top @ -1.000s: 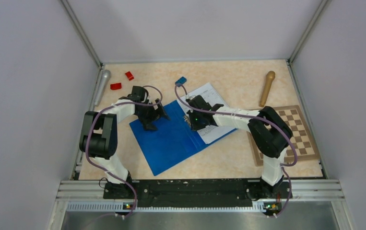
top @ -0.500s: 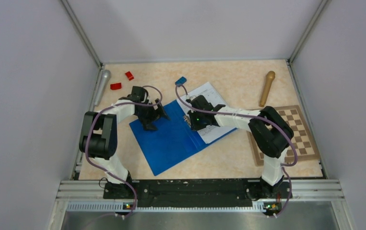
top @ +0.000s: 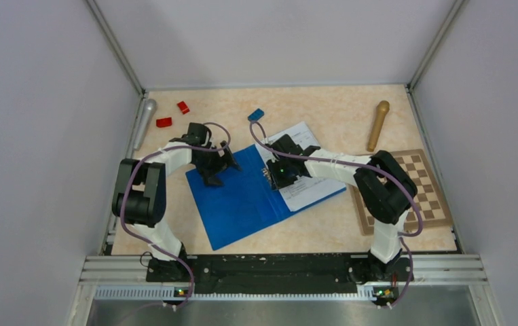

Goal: Put the files into the folder

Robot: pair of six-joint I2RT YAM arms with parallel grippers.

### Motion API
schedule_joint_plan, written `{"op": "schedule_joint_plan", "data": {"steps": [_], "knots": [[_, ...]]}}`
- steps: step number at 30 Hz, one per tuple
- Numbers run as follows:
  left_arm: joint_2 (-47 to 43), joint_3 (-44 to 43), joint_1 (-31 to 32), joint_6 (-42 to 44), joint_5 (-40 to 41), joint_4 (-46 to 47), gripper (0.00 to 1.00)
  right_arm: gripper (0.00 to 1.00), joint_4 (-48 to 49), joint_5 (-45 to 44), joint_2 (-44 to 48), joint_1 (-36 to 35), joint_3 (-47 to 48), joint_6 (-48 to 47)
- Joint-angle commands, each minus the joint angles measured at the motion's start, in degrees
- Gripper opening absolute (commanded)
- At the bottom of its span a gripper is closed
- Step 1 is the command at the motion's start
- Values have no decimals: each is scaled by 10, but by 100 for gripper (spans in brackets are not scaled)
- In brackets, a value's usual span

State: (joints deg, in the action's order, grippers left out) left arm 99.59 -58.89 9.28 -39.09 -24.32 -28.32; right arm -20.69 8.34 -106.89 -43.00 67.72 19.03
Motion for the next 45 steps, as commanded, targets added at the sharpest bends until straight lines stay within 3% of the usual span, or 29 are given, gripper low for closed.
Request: {"op": "schedule_joint_plan", "data": {"steps": [1, 6, 10, 19, 31, 38, 45], "knots": [[-5, 18, 0, 26, 81, -48, 99, 30, -78, -21, 29, 2, 12, -11], [-46, -30, 0, 35, 45, -83, 99, 63, -82, -23, 68, 2, 48, -24], [-88, -76, 0, 51, 56, -130, 99, 74, -100, -46, 95, 12, 86, -34], [-134, -94, 0, 43, 89, -164, 99, 75, -83, -22, 125, 58, 91, -14], [-190, -44, -16, 32, 175, -201, 99, 76, -70, -76, 142, 202, -10, -10], [-268, 1, -62, 31, 193, -214, 99, 77, -45, -64, 107, 276, -16, -20], [-275, 74, -89, 37, 175, -191, 99, 79, -34, -53, 39, 284, 9, -28]]}}
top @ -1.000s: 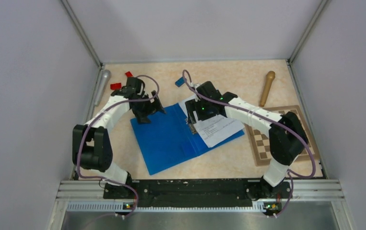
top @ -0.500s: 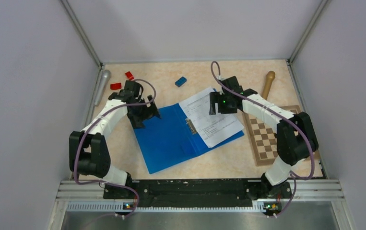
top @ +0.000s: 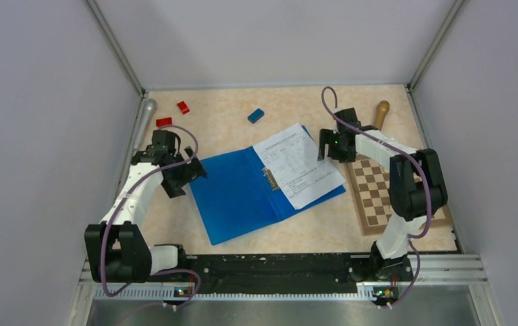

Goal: Put the files into the folder

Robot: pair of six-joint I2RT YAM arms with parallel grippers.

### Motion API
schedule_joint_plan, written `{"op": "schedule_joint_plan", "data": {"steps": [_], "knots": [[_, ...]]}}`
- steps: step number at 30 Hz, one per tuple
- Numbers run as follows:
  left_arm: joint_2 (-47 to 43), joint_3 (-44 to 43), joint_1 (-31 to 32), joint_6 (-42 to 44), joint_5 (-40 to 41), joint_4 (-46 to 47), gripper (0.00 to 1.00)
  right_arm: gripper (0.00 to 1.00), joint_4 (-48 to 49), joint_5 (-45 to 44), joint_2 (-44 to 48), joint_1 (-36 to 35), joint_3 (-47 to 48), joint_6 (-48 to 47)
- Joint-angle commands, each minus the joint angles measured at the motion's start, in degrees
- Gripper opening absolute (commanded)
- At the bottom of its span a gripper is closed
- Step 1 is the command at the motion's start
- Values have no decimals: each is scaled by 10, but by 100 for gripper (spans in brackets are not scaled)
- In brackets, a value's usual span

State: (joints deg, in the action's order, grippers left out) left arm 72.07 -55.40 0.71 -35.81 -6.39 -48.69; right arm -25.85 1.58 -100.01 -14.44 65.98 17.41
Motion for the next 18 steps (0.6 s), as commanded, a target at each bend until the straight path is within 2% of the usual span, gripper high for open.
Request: {"op": "schedule_joint_plan", "data": {"steps": [1, 11, 18], "knots": [[2, 49, -4, 3, -10, 22, 99, 79, 19, 22, -35, -1, 26, -12], [44, 80, -19, 1, -54, 71, 99, 77, 45, 85, -3, -4, -23, 10], [72, 76, -19, 2, -85, 100, 98, 68, 44, 90, 43, -29, -68, 19]]}}
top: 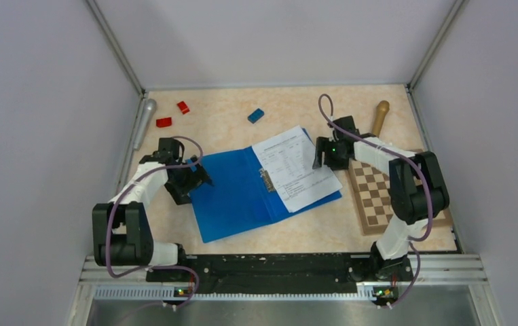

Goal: Put the files into the folder

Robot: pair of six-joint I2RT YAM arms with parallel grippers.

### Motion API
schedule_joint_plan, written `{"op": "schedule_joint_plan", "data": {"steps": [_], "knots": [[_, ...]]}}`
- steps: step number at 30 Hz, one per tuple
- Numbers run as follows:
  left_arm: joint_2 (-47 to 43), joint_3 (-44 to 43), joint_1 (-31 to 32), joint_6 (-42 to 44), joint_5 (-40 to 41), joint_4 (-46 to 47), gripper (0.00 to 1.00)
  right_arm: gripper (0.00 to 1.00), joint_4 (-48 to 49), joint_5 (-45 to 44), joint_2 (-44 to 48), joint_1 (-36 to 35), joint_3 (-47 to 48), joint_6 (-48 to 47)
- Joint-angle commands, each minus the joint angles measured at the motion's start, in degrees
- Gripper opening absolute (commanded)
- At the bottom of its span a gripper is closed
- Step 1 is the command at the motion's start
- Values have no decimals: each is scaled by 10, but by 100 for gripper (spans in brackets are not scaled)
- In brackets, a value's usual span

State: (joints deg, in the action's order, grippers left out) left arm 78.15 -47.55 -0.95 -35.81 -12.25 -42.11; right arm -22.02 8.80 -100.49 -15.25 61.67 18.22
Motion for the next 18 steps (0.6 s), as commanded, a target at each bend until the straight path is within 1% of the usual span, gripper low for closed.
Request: {"op": "schedule_joint_plan", "data": {"steps": [1, 4, 11, 12, 14, 15, 18], "knots": [[14, -3, -1, 1, -30, 38, 97, 64, 6, 15, 56, -26, -34, 15], [19, -4, -1, -1, -39, 44, 95, 56, 7, 6, 80, -38, -57, 19], [24, -10, 0, 3, -43, 46, 95, 39, -5, -4, 112, -65, -89, 19], [24, -11, 0, 4, -43, 46, 95, 38, -6, -9, 113, -65, -92, 18], [24, -12, -1, 5, -42, 44, 95, 38, -12, -28, 117, -66, -92, 17], [24, -13, 0, 6, -42, 44, 95, 40, -16, -36, 118, -66, -91, 15], [25, -16, 0, 9, -43, 42, 95, 58, -26, -46, 121, -66, -82, 7]]}}
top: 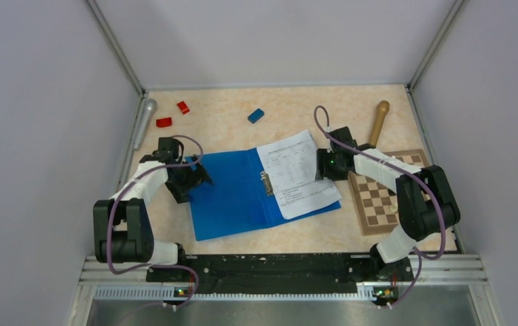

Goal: Put the files into the folder

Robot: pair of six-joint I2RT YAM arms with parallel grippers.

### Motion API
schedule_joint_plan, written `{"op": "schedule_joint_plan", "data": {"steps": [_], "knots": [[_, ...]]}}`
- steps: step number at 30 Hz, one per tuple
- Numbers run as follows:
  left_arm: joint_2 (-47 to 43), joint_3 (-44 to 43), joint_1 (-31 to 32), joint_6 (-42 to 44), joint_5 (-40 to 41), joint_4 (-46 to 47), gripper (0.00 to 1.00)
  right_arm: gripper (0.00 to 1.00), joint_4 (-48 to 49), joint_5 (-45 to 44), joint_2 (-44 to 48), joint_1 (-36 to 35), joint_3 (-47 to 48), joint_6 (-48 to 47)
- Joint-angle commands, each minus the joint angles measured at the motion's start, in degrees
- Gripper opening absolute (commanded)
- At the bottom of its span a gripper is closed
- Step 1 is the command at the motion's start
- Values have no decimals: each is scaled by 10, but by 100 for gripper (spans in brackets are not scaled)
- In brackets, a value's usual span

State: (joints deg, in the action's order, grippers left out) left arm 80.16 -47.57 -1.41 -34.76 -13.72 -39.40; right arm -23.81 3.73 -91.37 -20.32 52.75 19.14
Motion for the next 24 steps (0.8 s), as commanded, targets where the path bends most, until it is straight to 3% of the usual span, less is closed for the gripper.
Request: {"op": "schedule_joint_plan", "data": {"steps": [1, 7, 10, 14, 20, 24], "knots": [[6, -18, 5, 0, -28, 13, 95, 63, -14, 0, 30, -15, 11, -4], [3, -32, 4, 14, -20, -4, 95, 77, -32, -42, 40, -15, 29, -8], [-13, -49, 4, 15, 35, -32, 97, 81, -42, -74, 45, -15, 38, -11], [-51, -67, 4, 14, 89, -52, 99, 95, -43, -109, 74, -15, 40, -2], [-58, -73, 4, 16, 90, -60, 99, 97, -39, -113, 93, -14, 47, 0], [-56, -61, 4, 17, 61, -39, 99, 97, -21, -55, 80, 7, 37, 3]]}}
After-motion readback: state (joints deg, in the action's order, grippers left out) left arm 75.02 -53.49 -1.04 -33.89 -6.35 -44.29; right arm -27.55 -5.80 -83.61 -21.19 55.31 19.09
